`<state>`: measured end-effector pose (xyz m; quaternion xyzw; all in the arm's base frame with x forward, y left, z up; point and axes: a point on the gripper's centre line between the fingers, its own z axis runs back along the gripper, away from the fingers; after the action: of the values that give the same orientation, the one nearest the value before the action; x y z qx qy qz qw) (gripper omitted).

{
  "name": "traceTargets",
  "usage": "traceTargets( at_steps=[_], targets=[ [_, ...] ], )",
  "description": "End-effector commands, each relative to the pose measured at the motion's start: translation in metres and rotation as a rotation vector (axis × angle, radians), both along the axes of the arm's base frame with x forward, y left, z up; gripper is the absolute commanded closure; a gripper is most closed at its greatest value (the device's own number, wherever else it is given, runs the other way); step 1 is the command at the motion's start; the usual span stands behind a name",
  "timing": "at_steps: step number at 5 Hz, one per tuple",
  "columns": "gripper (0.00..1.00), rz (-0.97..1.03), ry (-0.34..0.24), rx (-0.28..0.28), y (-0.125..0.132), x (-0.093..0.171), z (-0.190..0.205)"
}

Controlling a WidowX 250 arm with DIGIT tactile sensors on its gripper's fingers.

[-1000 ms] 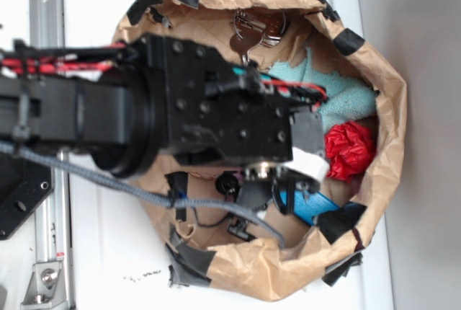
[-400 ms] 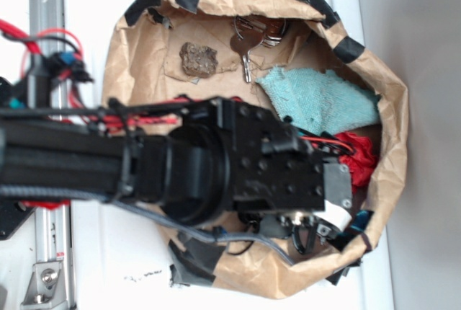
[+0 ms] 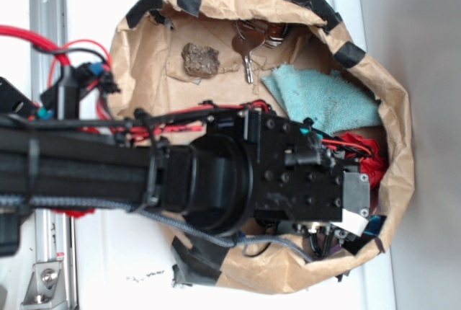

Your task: Grab the blue block.

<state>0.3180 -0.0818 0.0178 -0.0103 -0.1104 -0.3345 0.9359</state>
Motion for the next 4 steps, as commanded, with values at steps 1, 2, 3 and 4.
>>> traceTargets(
  at_steps=[1, 2, 3, 4],
  targets=[
    [1.0, 0.121, -0.036, -0.088, 0.005, -0.016, 0.042],
    [1.0, 0.363, -0.027, -0.111, 0.044, -0.037, 0.093],
    [1.0, 0.494, -0.01, -0.076, 0.051, -0.046, 0.144],
    [1.0, 0.554, 0.007, -0.032, 0.051, -0.051, 0.185]
  ],
)
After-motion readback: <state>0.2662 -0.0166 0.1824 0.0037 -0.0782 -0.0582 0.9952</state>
